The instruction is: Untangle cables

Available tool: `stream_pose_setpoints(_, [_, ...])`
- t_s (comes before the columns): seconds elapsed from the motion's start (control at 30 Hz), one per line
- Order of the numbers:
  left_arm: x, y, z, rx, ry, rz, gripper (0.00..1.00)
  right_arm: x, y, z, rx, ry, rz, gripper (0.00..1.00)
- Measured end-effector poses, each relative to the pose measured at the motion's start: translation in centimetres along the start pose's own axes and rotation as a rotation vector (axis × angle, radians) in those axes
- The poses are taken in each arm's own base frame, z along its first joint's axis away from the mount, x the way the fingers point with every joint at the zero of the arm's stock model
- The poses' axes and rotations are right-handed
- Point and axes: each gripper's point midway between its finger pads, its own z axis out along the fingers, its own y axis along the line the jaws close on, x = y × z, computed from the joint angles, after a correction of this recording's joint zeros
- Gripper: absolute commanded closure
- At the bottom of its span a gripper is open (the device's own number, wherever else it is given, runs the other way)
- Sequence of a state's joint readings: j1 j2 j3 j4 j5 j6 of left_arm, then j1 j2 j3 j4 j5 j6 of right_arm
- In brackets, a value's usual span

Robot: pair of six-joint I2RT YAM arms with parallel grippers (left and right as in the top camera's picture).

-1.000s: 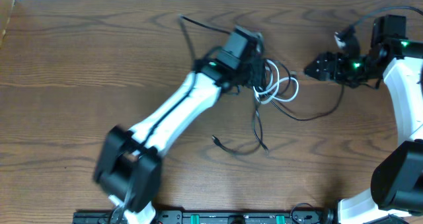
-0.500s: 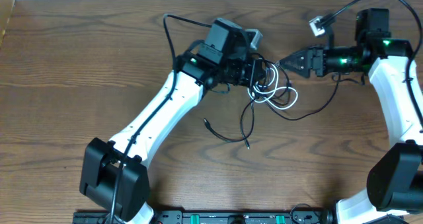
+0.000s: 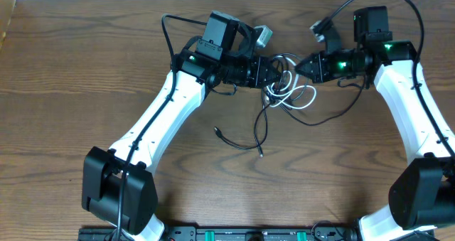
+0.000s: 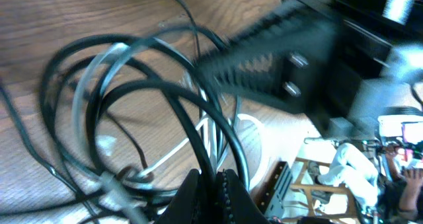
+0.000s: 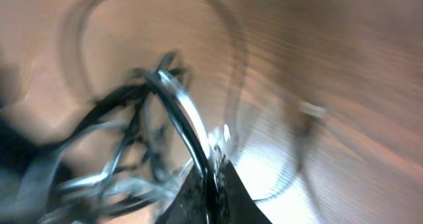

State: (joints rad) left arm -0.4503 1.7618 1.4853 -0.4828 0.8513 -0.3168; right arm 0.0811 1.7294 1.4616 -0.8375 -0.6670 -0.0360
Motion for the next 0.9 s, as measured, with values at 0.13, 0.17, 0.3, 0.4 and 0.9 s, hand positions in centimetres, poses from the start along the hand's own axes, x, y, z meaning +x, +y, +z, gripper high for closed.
stream_pose_setpoints(0.13, [0.1,-0.1,-0.1,0.009,0.007,-0.006,0.92,0.9,-4.5,-0.7,0.258,0.013,0.197,0.99])
stream_pose_setpoints(0.17, [0.1,0.0,-0.2,0.007,0.008,-0.010,0.92,1.2,-5.5,-1.1,0.316,0.011,0.237,0.99])
stream_pose_setpoints(0.3, [0.3,1.3,-0.9,-0.025,0.012,-0.056,0.93,2.4,-9.5,-3.2,0.536,0.005,0.366,0.99])
stream_pose_setpoints(0.4, [0.2,3.1,-1.7,-0.082,0.001,-0.098,0.92,3.2,-11.6,-4.8,0.635,0.000,0.430,0.99])
stream_pose_setpoints(0.9, [-2.1,5.9,-10.9,-0.355,-0.217,-0.130,0.92,6.3,-16.6,-9.8,0.724,0.000,0.646,0.99])
